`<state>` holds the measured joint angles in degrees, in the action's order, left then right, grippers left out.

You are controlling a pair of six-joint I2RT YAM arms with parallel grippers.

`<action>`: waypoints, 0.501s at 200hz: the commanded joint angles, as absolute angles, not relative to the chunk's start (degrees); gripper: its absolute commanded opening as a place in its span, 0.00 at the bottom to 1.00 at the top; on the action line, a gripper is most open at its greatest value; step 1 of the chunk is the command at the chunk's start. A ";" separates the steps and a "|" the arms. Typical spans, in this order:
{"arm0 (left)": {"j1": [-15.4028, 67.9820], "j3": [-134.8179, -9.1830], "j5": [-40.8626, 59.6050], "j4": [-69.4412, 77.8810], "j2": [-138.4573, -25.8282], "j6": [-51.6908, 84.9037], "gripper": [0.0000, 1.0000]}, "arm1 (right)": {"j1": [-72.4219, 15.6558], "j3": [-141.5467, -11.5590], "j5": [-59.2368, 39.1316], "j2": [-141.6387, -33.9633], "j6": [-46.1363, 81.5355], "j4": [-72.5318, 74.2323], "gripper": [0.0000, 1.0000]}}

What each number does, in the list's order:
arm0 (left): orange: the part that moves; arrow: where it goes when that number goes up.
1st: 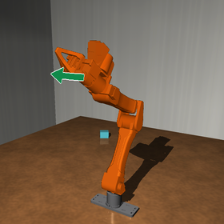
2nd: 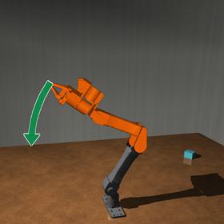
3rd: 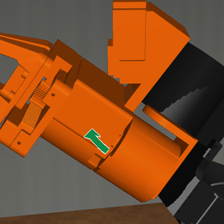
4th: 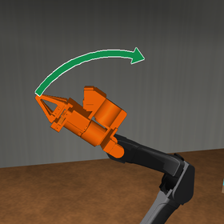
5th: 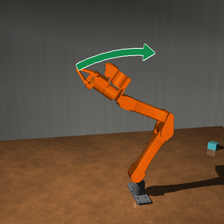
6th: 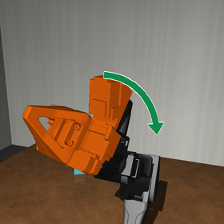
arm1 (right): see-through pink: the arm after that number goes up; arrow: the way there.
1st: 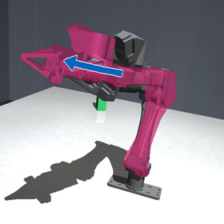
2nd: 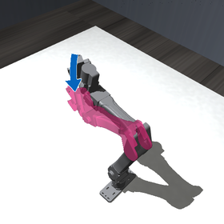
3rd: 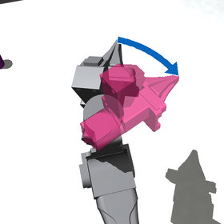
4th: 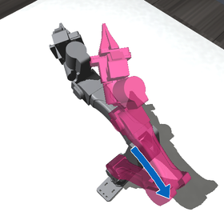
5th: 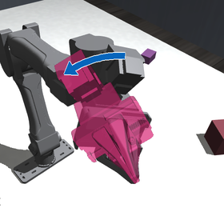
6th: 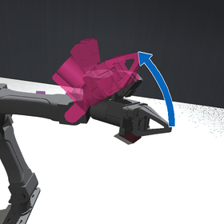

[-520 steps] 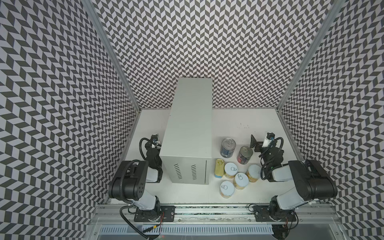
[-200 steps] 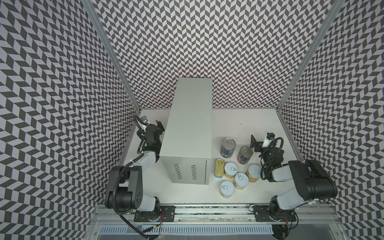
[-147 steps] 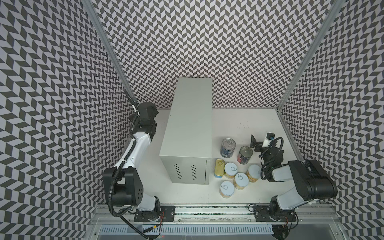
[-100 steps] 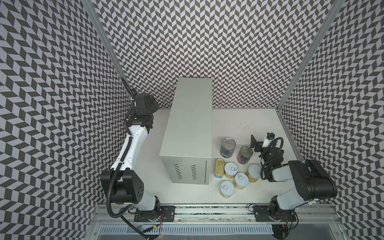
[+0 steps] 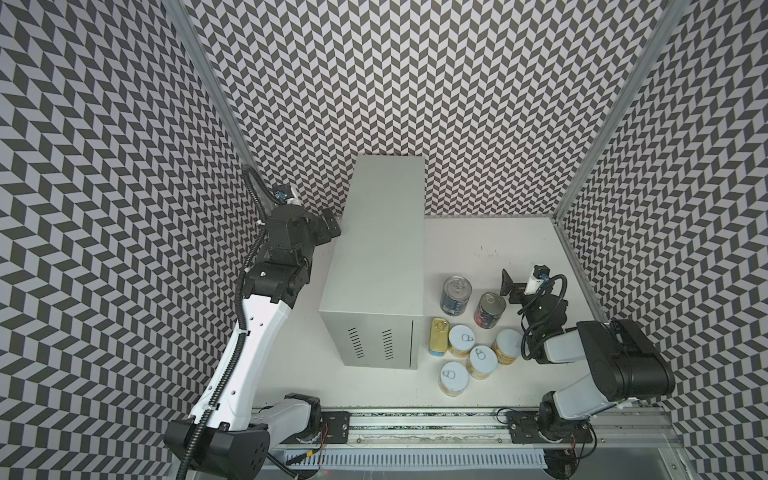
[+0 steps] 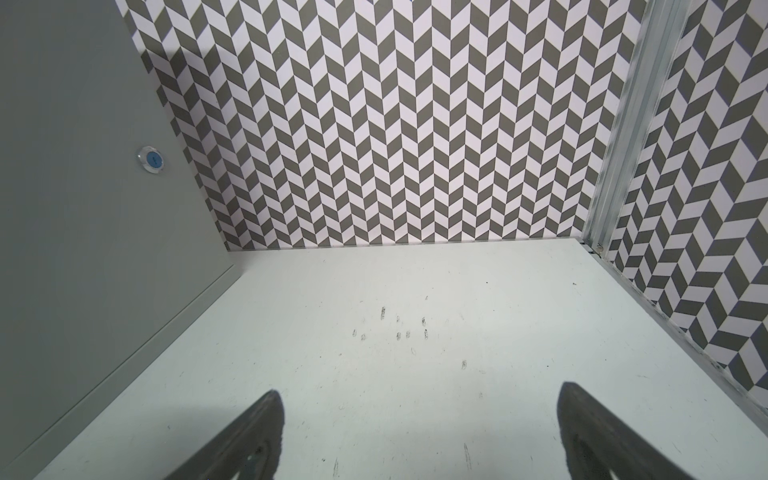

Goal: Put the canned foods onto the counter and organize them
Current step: 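Raise the left arm toward the cans while the right gripper reaches down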

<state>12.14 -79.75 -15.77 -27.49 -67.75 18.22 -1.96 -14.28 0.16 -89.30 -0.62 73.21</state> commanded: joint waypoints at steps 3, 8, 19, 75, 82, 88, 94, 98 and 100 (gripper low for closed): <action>13.59 -83.51 -13.87 -30.32 -68.83 16.88 1.00 | -1.67 -14.07 -0.10 -89.74 -1.14 76.20 0.99; 13.91 -84.79 -13.28 -30.89 -69.22 16.88 1.00 | -1.67 -14.14 -0.09 -89.74 -1.14 76.20 0.99; 14.77 -87.44 -12.07 -31.96 -69.97 16.62 1.00 | -1.67 -14.89 1.79 -89.08 -0.24 73.94 0.99; 18.62 -95.96 -7.21 -33.88 -72.73 18.28 1.00 | -2.02 -35.52 8.28 -83.26 7.46 29.64 0.99; 18.74 -96.61 -6.86 -34.17 -73.04 18.28 1.00 | -2.17 -37.56 8.70 -82.84 8.91 24.83 0.99; 18.71 -97.02 -6.26 -34.24 -73.24 18.20 1.00 | -2.64 -39.03 9.59 -82.45 10.06 21.50 0.99; 18.71 -97.47 -5.16 -34.34 -73.38 18.13 1.00 | -3.32 -40.48 10.86 -82.03 10.68 17.99 0.99; 18.72 -97.71 -4.34 -34.44 -73.34 18.06 1.00 | -3.84 -41.50 11.76 -81.63 11.08 15.37 0.99; 18.76 -97.88 -3.96 -34.52 -73.38 18.03 1.00 | -4.01 -42.02 12.17 -81.40 11.29 13.80 0.99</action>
<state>18.50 -95.64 -7.90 -32.18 -72.71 17.67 -2.39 -37.19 6.24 -84.25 5.32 35.51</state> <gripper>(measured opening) 0.998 0.994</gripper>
